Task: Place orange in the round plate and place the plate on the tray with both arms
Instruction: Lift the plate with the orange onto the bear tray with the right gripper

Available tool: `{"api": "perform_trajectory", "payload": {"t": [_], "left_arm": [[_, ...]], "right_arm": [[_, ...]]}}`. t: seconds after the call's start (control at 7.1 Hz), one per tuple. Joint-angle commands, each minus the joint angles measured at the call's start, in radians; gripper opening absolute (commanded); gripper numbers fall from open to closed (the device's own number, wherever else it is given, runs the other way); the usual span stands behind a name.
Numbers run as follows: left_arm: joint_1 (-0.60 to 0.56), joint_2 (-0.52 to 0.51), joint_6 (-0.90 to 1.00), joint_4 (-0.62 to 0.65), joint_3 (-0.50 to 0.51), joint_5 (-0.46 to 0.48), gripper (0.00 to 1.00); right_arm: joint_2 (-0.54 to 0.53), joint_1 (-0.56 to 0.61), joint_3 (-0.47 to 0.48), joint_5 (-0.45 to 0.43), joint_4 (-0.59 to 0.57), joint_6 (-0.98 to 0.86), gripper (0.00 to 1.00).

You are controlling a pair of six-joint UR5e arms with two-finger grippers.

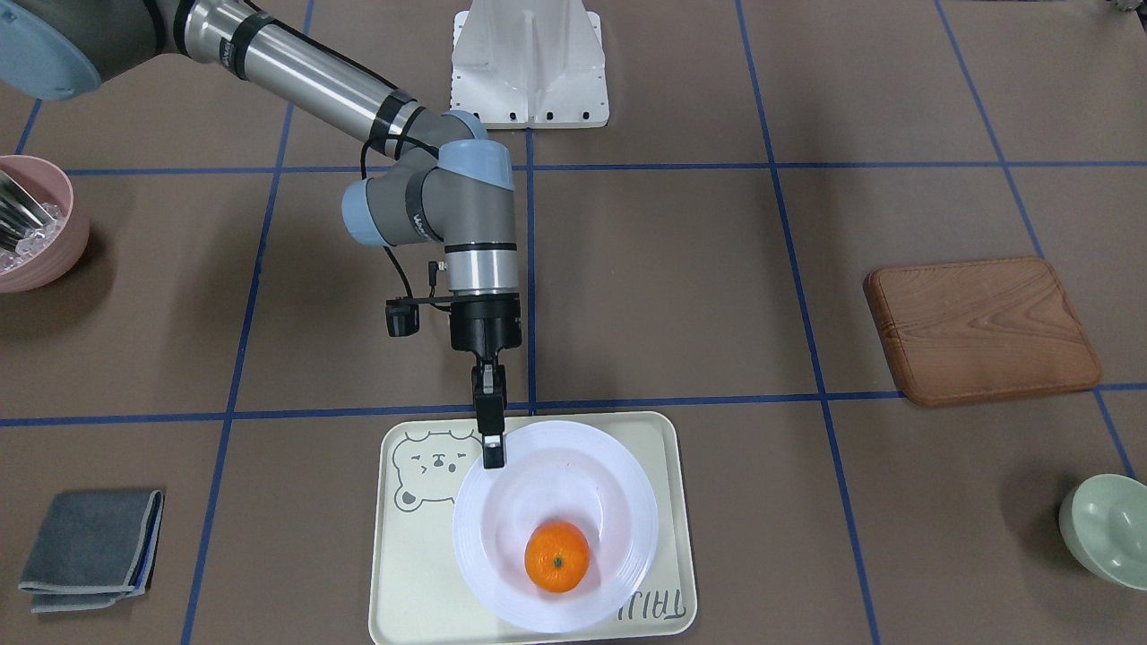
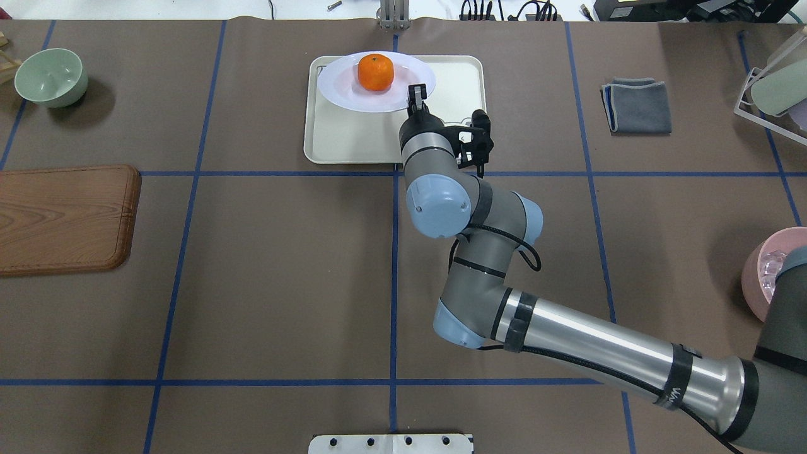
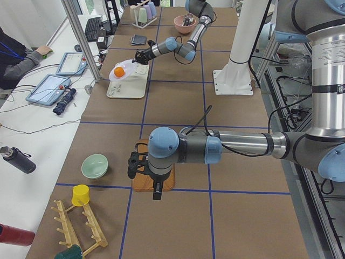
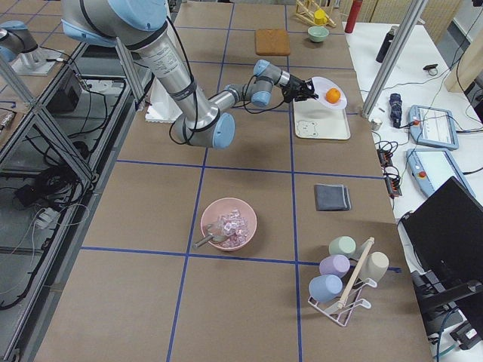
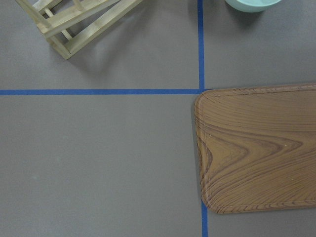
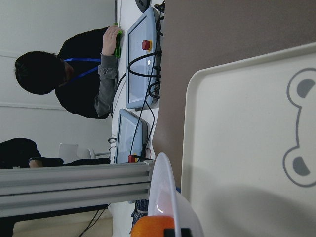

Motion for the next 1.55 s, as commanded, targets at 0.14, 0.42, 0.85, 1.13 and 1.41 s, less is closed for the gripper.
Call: {"api": "perform_trajectory", "payload": {"t": [0.14,0.42,0.85,1.13,1.41], "left_arm": [[0.002,-0.005,0.0,-0.001,-0.001,0.0,0.98],[0.002,-0.008,0.0,-0.001,0.0,0.0,0.98],[0.003,-0.008,-0.002,-0.001,0.0,0.0,0.98],[0.003,-0.008,0.0,0.001,0.0,0.0,0.98],[0.034,-0.012,-0.005,0.002,-0.001,-0.002,0.98]], "right_arm": [[0.051,-0.002,-0.118,0.009,-0.005,0.022,0.14],[0.03,-0.042,-0.081,0.018,-0.005,-0.126,0.52],[-0.05,-0.045,0.094,0.138,-0.007,-0.48,1.0],[-0.092,0.051,0.148,0.417,-0.045,-0.814,1.0],[-0.165,0.165,0.282,0.675,-0.206,-1.127,1.0]]}}
